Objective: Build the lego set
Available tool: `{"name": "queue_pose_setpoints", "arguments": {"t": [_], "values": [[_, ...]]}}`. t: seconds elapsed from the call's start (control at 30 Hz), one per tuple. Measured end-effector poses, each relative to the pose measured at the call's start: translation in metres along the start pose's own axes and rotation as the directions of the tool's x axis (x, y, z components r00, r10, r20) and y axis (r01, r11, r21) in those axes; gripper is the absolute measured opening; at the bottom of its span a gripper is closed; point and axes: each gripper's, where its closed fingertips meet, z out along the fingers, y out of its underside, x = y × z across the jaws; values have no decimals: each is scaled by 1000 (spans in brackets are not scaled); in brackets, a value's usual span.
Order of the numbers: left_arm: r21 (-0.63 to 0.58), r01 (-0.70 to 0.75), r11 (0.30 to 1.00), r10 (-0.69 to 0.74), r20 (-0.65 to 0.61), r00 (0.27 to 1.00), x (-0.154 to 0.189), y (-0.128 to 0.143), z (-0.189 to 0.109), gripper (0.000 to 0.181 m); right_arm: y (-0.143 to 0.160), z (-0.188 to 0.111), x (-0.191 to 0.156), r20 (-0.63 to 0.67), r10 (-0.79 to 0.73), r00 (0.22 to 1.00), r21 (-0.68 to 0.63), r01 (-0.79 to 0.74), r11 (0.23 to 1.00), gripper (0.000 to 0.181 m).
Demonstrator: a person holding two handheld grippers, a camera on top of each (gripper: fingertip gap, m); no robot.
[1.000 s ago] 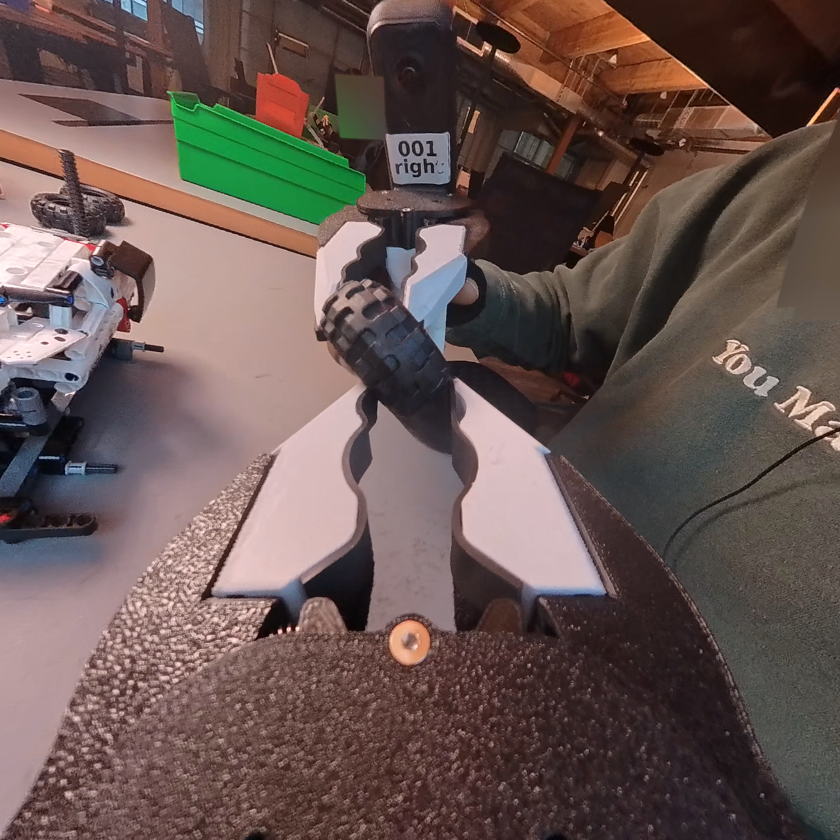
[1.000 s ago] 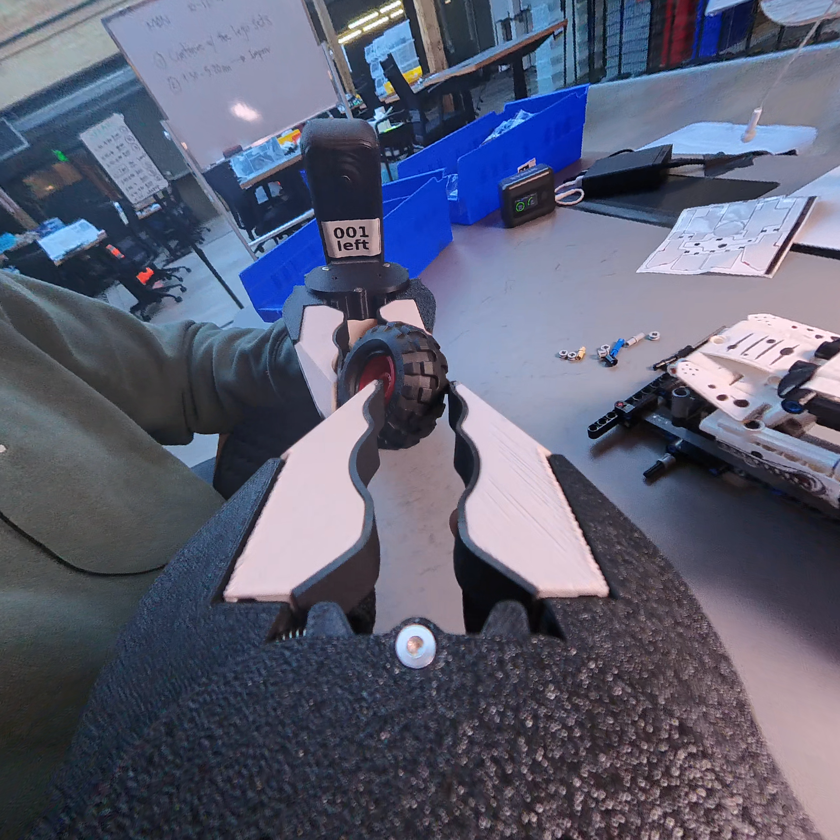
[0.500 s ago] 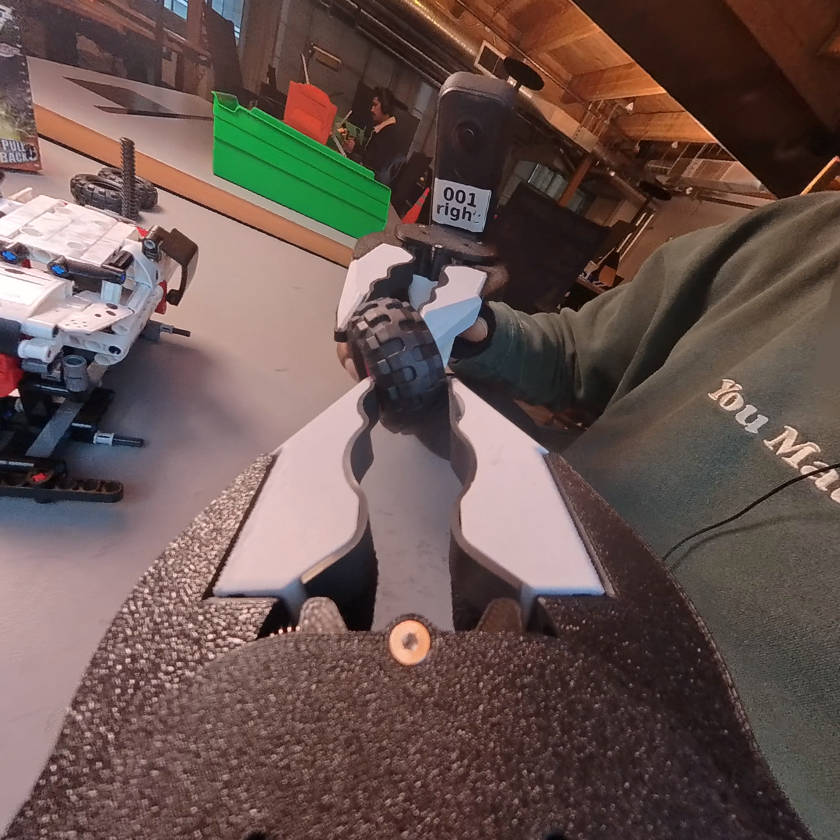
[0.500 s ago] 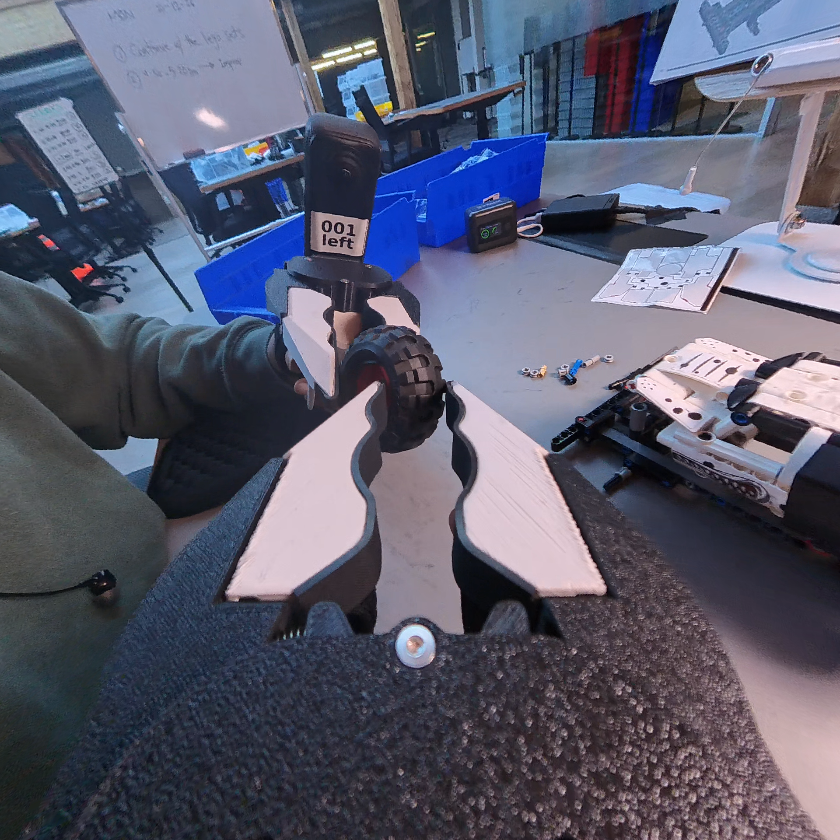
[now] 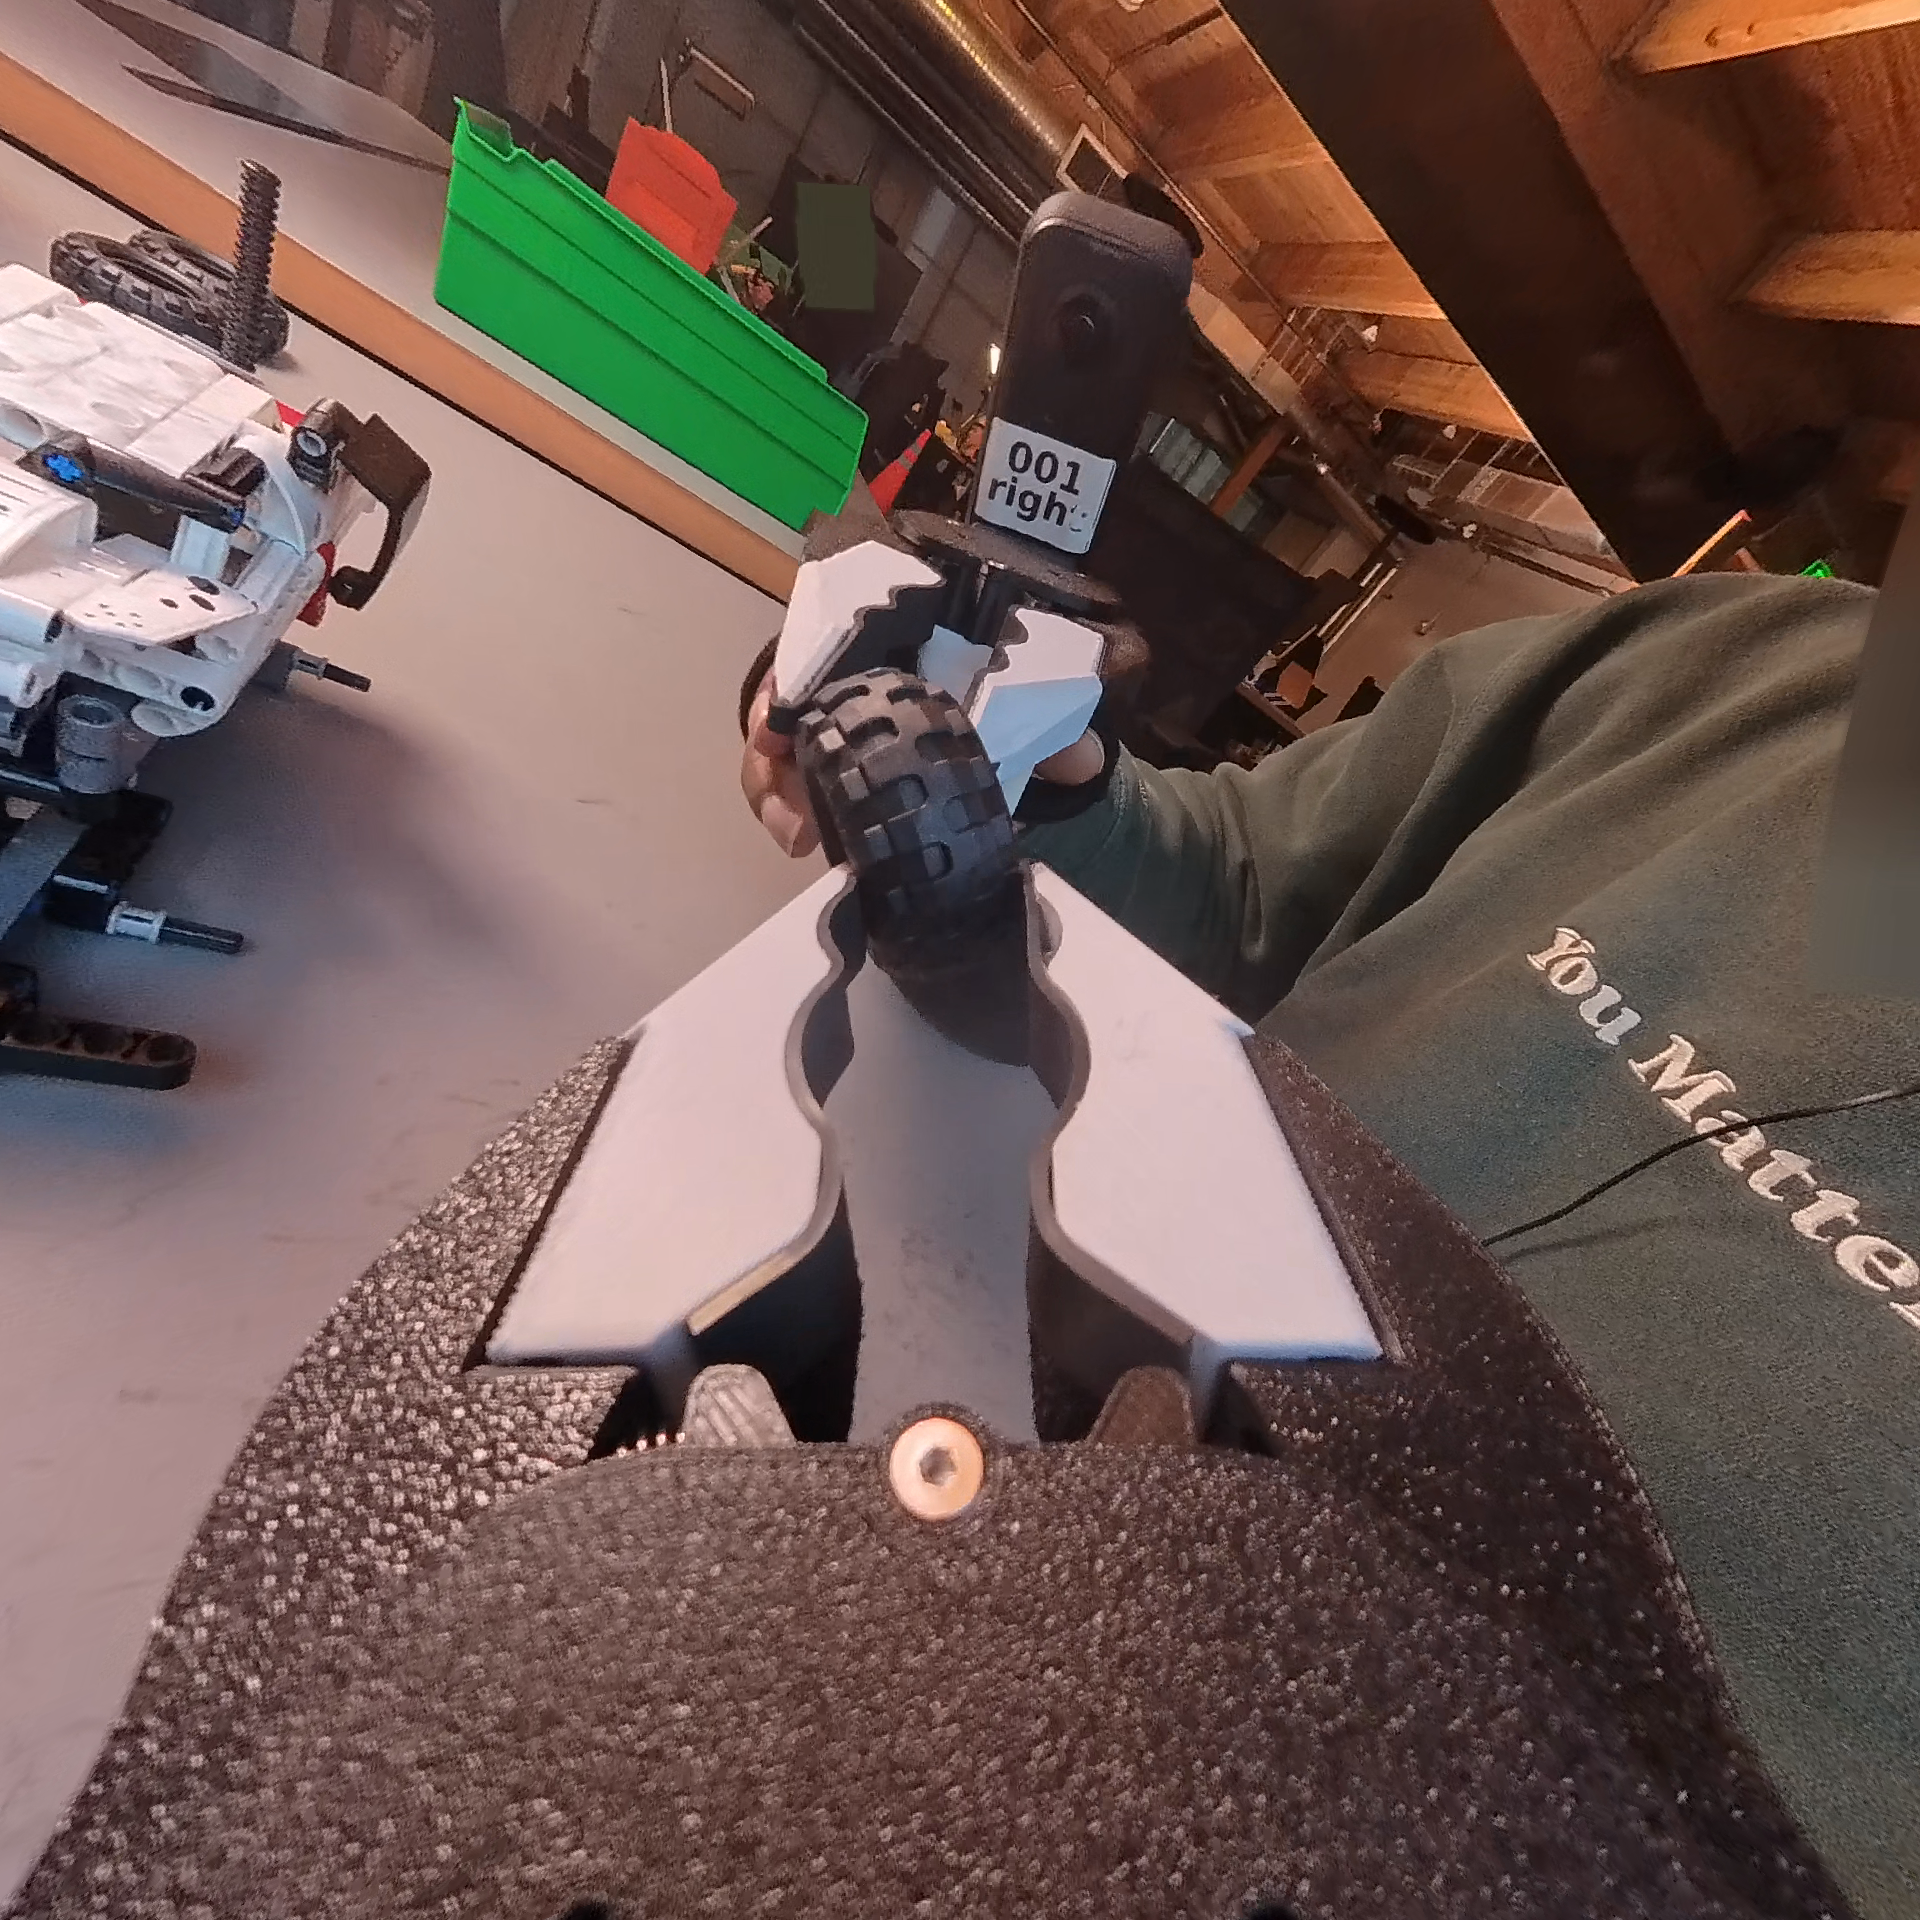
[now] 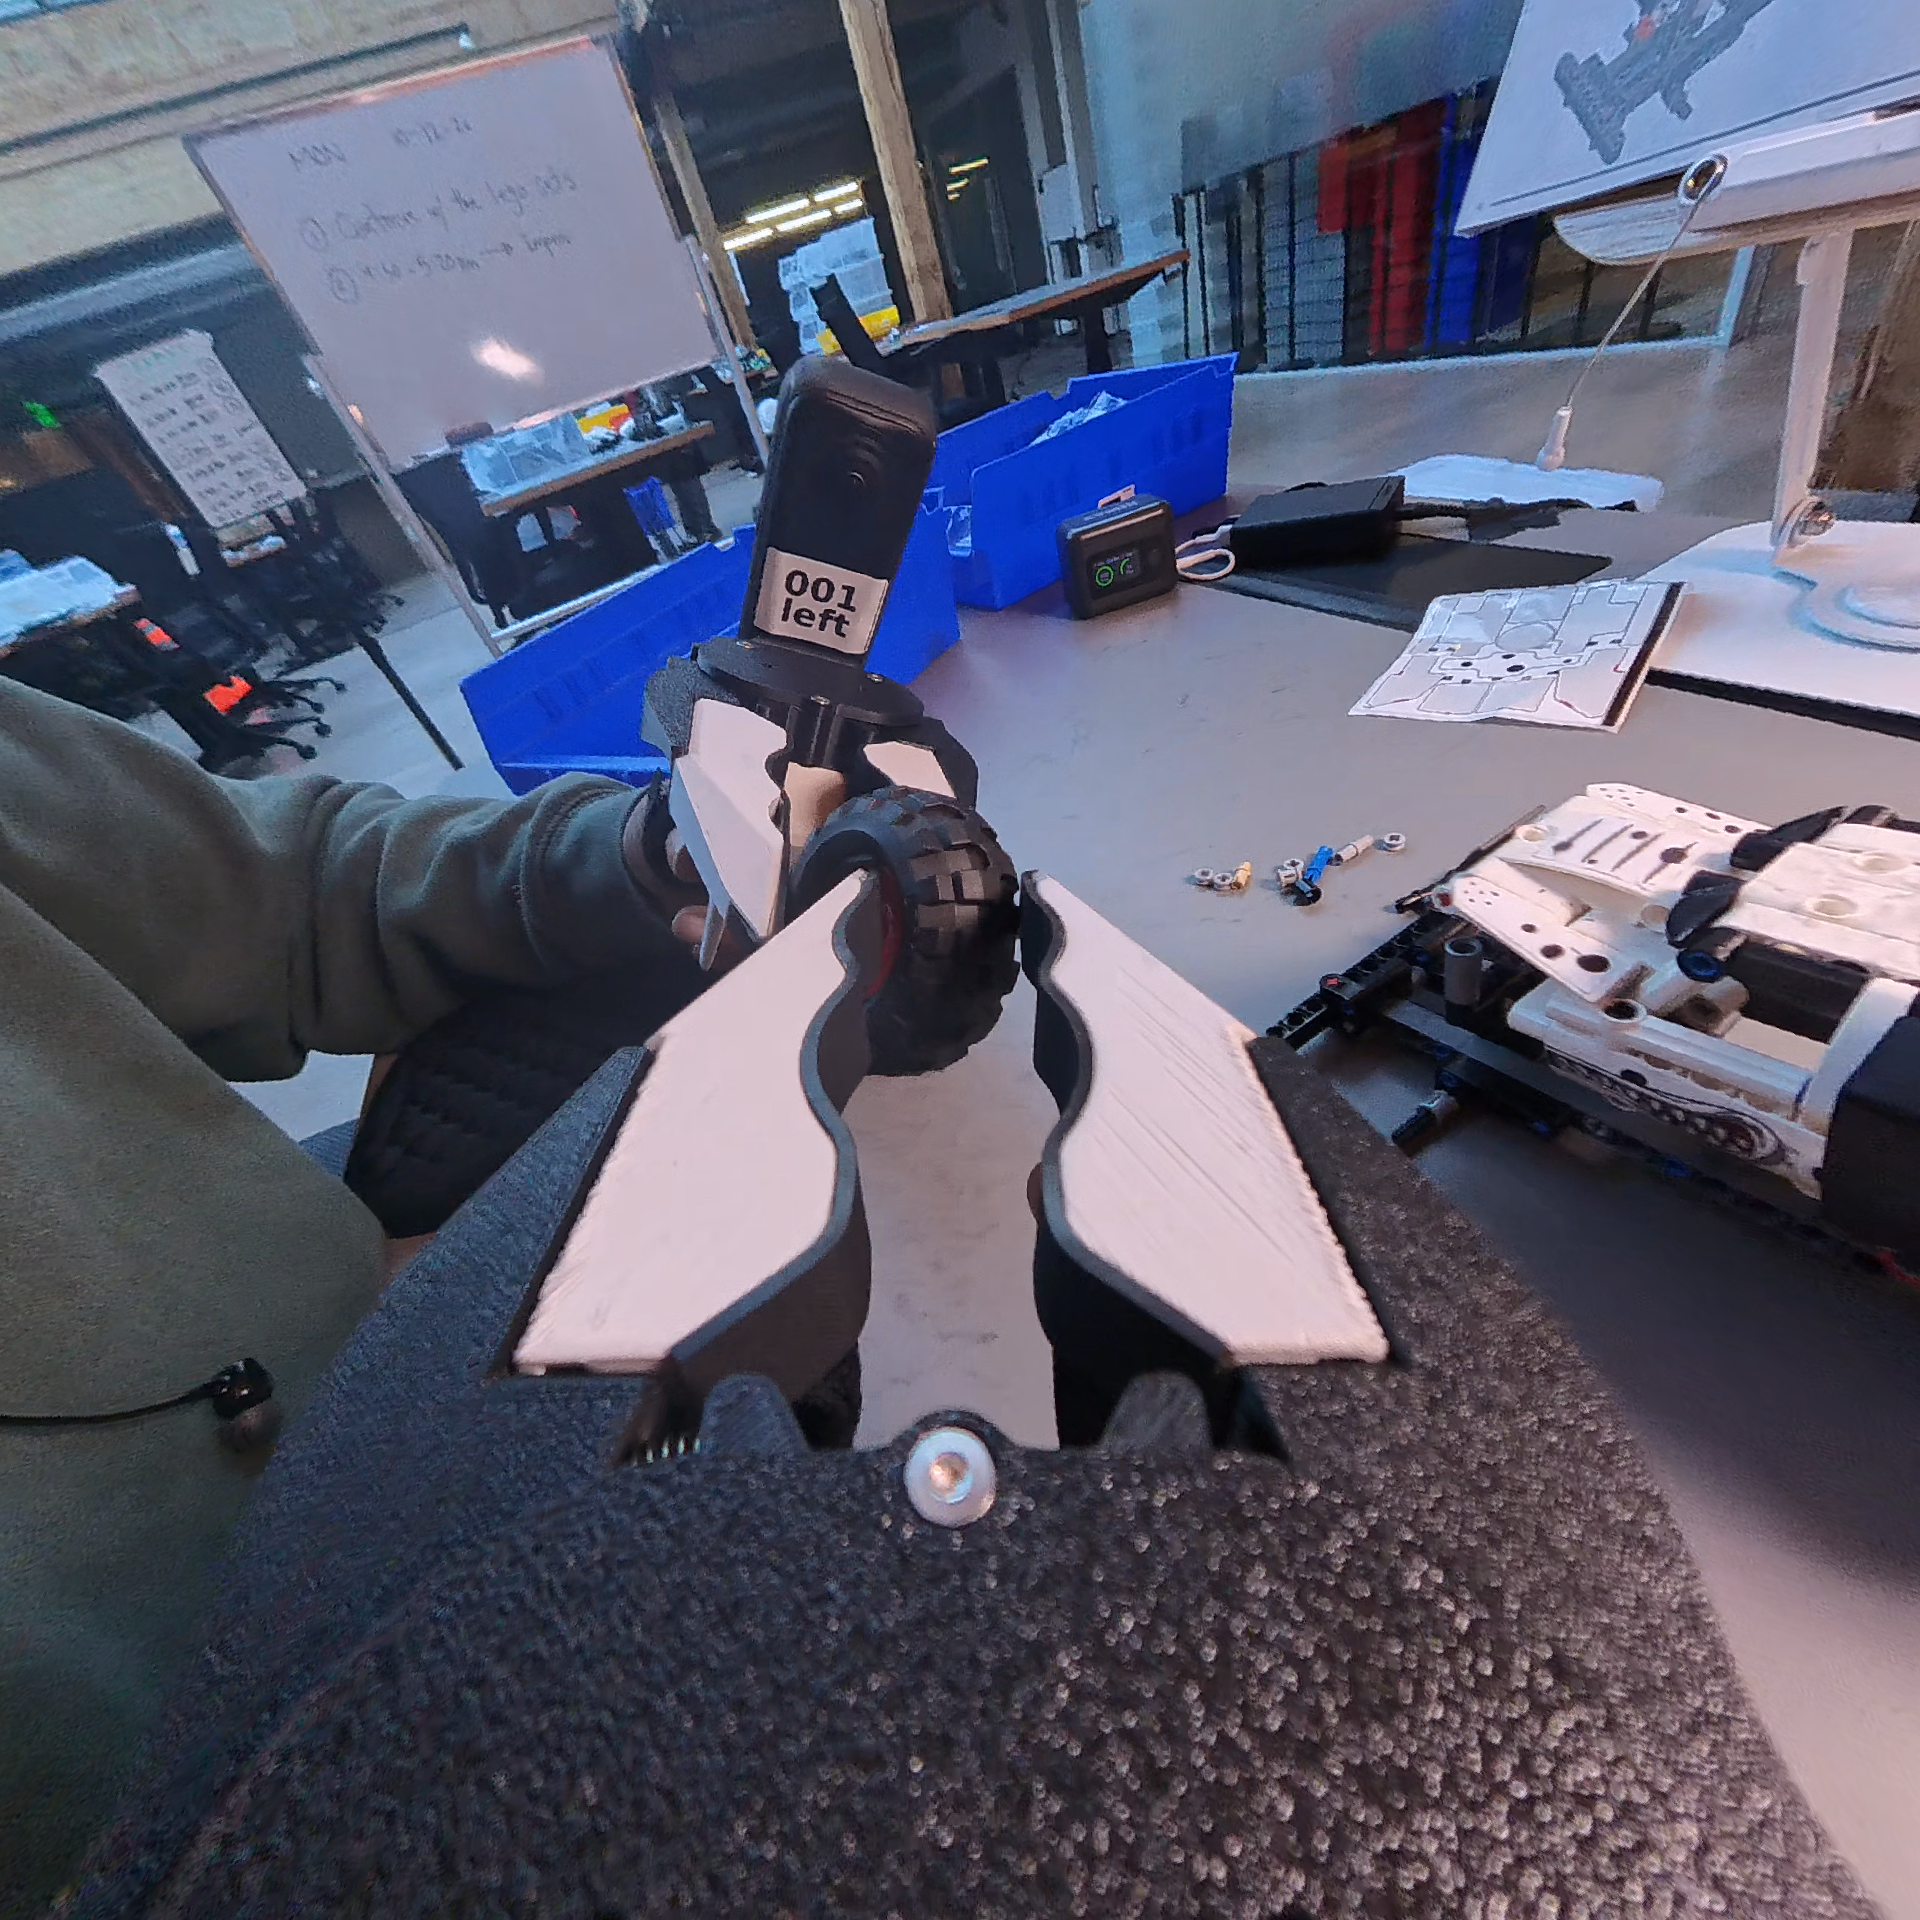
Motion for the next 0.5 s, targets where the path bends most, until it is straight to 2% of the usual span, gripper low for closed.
{"name": "queue_pose_setpoints", "arguments": {"t": [0.13, 0.2, 0.23, 0.33, 0.43, 0.5], "values": [[7, -46, 999, 46, 55, 997, -4, -2, 0, 26, 2, -2, 3, 32, 52, 998, 7, -52, 999, 25], [-38, -197, 980, 200, 172, 965, -12, -1, 0, 26, 4, -3, 7, 11, 11, 1000, 2, -11, 1000, 26], [-89, -305, 948, 318, 244, 916, -16, 0, -1, 26, 5, -5, 11, -11, -23, 1000, -10, 23, 1000, 26], [-257, -546, 798, 603, 363, 710, -24, 1, -3, 26, 11, -12, 18, -65, -179, 982, -53, 176, 983, 32], [-470, -685, 557, 828, 374, 418, -32, 7, -4, 25, 21, -14, 14, -60, -324, 944, -106, 317, 943, 40], [-602, -705, 376, 920, 336, 203, -38, 10, -4, 26, 27, -11, 7, -4, -254, 967, -123, 252, 960, 47]]}}
